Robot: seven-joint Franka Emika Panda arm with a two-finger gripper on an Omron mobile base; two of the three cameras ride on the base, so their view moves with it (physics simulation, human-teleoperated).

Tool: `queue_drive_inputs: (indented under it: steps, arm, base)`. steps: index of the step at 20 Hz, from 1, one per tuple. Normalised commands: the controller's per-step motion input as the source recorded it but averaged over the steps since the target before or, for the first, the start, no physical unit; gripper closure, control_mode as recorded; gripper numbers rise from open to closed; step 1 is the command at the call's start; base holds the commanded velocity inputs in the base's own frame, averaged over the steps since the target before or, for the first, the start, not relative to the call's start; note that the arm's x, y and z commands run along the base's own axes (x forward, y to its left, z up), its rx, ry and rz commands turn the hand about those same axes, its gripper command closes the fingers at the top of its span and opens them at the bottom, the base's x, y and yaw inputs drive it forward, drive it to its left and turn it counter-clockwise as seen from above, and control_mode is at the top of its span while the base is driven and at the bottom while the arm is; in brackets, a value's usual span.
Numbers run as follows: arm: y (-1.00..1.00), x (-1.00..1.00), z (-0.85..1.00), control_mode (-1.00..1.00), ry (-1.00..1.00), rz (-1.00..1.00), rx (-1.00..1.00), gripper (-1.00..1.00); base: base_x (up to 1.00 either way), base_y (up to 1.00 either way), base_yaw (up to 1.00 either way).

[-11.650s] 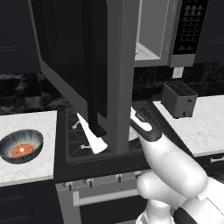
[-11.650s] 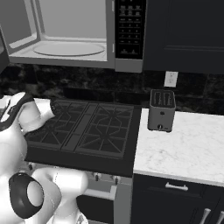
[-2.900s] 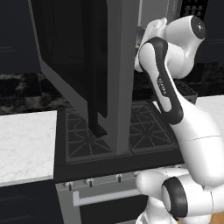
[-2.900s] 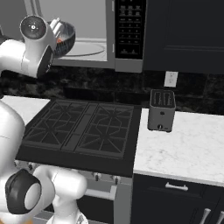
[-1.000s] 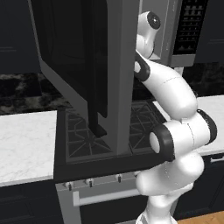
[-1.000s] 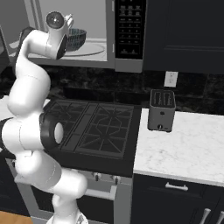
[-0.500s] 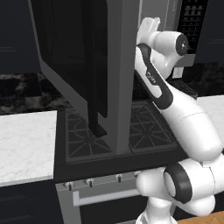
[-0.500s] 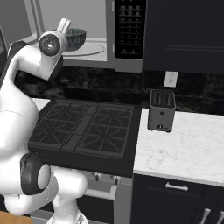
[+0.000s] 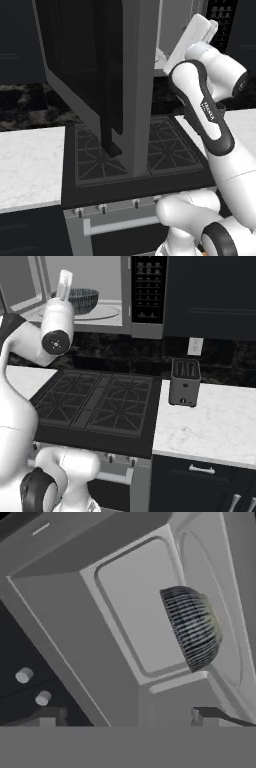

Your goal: Open the microwave, place the bowl with waffle inside the microwave, then close the microwave door and turn it on.

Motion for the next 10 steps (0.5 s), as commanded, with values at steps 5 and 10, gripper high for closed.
queue_drive_inputs:
  steps: [5,10]
  arm:
    - [-0.26,-1.0,0.1,-1.0,0.03,0.04,-0.25,-1.0]
    - [-0.11,-1.0,0.0,-1.0,0.22,0.01,-0.36,-1.0]
  base:
    - [0.0,0.0,0.0]
    - [0.0,0.0,0.0]
